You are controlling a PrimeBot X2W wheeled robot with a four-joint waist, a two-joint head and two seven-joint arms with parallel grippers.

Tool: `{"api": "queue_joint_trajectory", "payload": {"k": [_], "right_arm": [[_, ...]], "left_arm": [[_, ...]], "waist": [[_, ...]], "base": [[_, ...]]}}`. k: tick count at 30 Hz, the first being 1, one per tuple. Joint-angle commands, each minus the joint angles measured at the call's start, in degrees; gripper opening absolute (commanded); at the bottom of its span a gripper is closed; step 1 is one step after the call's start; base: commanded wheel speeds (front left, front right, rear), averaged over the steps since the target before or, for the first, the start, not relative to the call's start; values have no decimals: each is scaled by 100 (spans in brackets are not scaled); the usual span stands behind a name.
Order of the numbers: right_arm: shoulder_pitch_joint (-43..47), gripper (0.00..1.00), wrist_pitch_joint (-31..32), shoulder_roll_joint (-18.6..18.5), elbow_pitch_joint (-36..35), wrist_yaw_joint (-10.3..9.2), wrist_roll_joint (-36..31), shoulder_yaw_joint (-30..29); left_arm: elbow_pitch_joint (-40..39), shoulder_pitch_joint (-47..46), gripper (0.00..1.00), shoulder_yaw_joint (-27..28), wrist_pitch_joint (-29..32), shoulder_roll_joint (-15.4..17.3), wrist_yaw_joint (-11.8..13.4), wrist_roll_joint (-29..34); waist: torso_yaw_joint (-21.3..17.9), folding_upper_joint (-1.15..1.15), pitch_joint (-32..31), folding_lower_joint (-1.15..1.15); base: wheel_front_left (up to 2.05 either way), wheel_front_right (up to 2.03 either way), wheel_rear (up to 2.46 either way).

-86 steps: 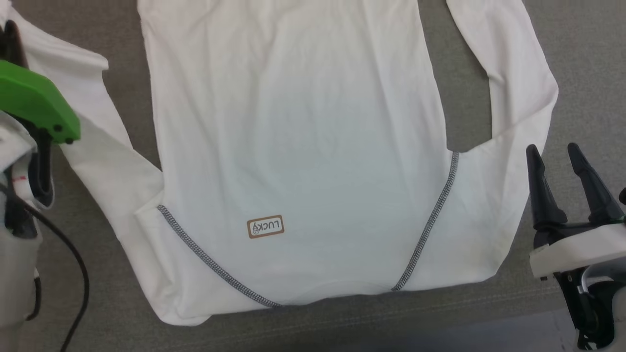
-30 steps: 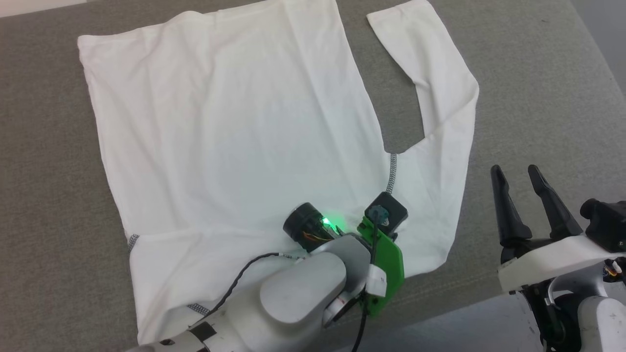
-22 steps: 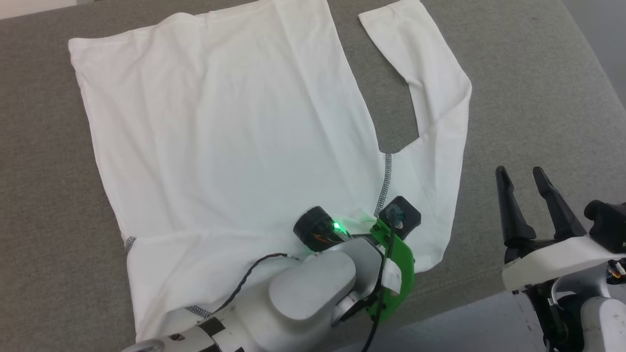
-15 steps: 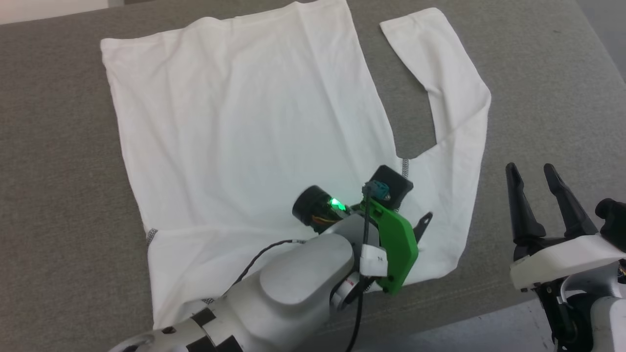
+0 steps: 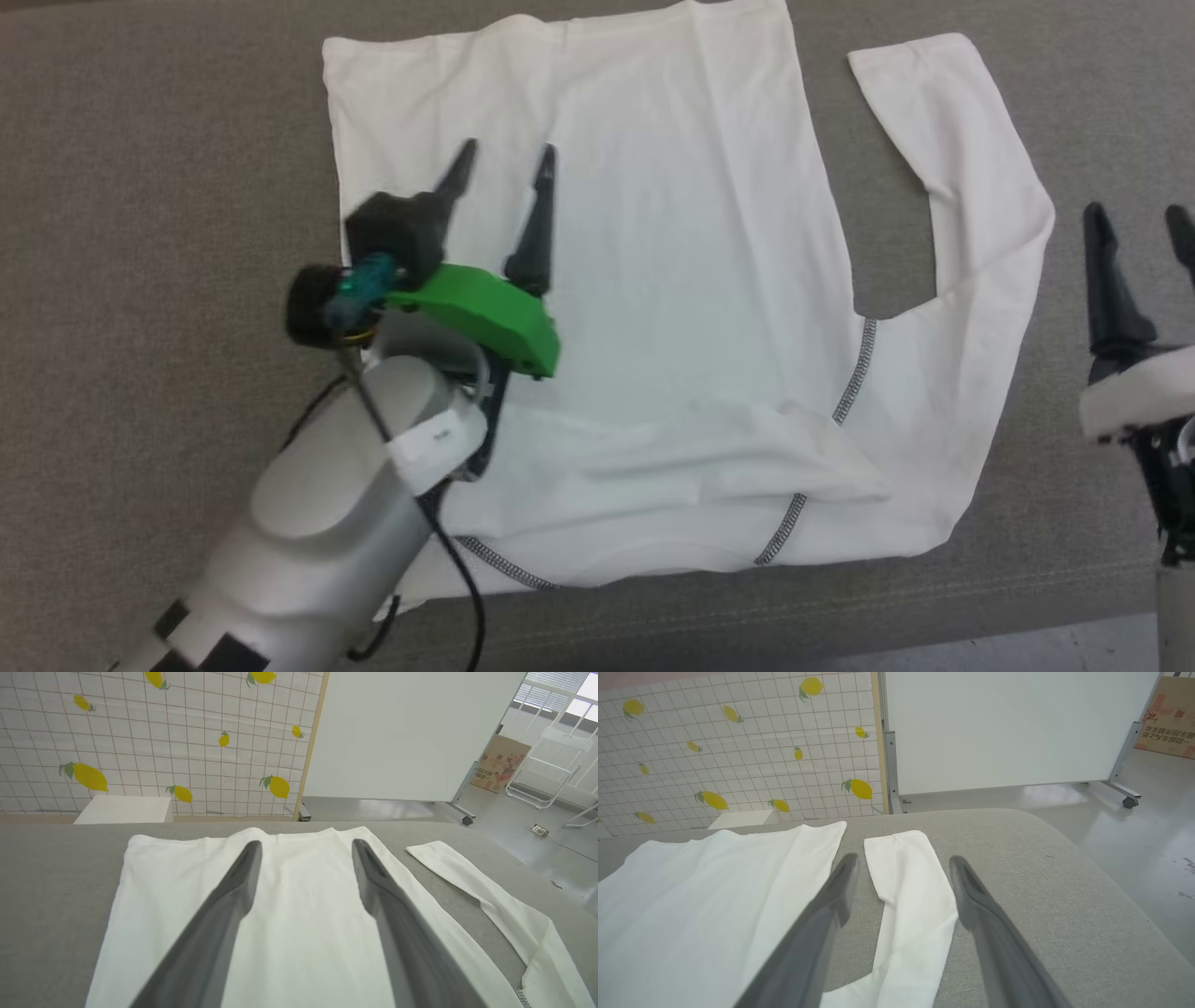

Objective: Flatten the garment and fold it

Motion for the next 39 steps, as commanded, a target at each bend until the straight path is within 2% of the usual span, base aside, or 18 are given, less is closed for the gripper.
{"api": "queue_joint_trajectory", "payload": {"k": [1,4,7,17,26,35,36,37,38,39], "right_arm": [[-309,100,-28,-78,232,-9,106,-72],[-903,100,33,-283,909,-9,287,-170],[-1577,100,172,-520,1649,-9,494,-236],[-3709,100,1003,-1230,3587,-9,856,-251],[-4830,100,1944,-1824,4466,-9,677,-408],[-5160,98,2726,-2047,4502,-9,636,-368],[-5146,44,2845,-2066,4501,-9,640,-343],[-5130,27,2932,-2081,4495,-9,647,-328],[-5105,0,3013,-2097,4470,-9,657,-310],[-5080,0,3052,-2112,4440,-9,665,-297]], "left_arm": [[-287,243,100,328,-29,112,106,212],[-1026,771,100,1101,-30,232,244,663],[-1631,1218,100,1707,-31,218,216,1121],[-2414,1615,100,2540,-32,-70,48,2204],[-2838,1675,100,2922,-32,-358,-187,2696],[-3085,1872,100,3209,-32,-563,-363,2942],[-3089,1893,100,3230,-32,-589,-388,2961],[-3088,1907,100,3247,-32,-610,-411,2972],[-3078,1922,100,3266,-32,-634,-441,2984],[-3066,1930,100,3282,-32,-652,-464,2994]], "waist": [[159,0,237,0],[254,0,443,0],[376,0,717,0],[747,0,1797,0],[1123,0,2481,0],[1238,0,2718,0],[1236,0,2715,0],[1234,0,2708,0],[1231,0,2694,0],[1229,0,2680,0]], "base": [[0,0,0],[0,0,0],[0,0,0],[0,0,0],[0,0,0],[0,0,0],[0,0,0],[0,0,0],[0,0,0],[0,0,0]]}}
